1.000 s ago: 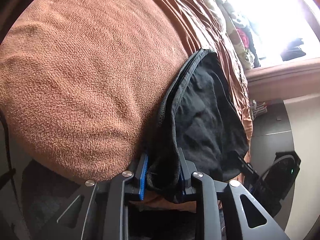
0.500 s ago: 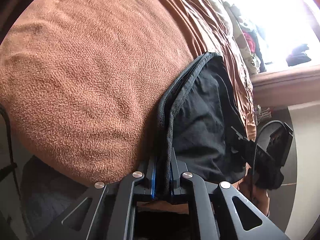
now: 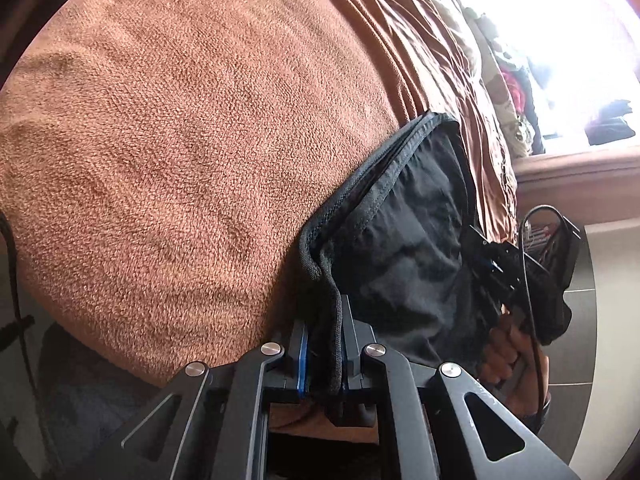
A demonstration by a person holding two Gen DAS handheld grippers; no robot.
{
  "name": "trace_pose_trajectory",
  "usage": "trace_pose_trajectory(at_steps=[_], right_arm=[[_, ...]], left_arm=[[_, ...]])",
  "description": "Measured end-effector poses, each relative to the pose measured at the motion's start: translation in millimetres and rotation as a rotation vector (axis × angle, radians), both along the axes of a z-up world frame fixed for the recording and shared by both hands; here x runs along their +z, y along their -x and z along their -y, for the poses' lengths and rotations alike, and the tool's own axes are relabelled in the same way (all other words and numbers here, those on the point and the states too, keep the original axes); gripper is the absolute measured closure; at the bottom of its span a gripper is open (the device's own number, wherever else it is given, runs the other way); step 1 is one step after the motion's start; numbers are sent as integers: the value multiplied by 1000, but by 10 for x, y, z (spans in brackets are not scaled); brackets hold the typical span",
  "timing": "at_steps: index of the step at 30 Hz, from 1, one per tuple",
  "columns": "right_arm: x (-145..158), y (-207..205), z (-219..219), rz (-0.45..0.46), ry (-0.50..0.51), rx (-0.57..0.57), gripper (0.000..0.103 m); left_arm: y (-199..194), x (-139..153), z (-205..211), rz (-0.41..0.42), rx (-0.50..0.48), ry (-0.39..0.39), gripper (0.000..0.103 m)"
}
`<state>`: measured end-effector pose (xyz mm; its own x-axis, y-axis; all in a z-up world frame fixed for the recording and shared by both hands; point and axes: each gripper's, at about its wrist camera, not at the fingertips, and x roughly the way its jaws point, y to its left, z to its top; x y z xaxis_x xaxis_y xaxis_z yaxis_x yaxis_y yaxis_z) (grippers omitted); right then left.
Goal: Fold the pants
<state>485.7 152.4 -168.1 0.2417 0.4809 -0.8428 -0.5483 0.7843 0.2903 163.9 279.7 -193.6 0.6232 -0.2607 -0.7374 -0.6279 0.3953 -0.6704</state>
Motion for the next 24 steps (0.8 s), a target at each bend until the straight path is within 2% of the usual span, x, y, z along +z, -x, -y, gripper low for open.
trace_pose_trajectory(at_steps=[4,8,13,18,24], right_arm=[[-22,-145,-69,3,21,-21,90],[-56,-279,-134,5,39,-35,100],[-14,-350,-214,44,66,-46,100],[234,-153,-121,109,39,-34,100],[355,78,275,106,21,-38,96]], left_arm=[[13,-9,-4,-2,10,5,93],[-8,-4,-13,-5,18,6,93],[-27,-5,-29,-3,21,7,93],[-31,-6,-47,-1,6,2,93],[-62,18,-36,-11,-9,-18,93]])
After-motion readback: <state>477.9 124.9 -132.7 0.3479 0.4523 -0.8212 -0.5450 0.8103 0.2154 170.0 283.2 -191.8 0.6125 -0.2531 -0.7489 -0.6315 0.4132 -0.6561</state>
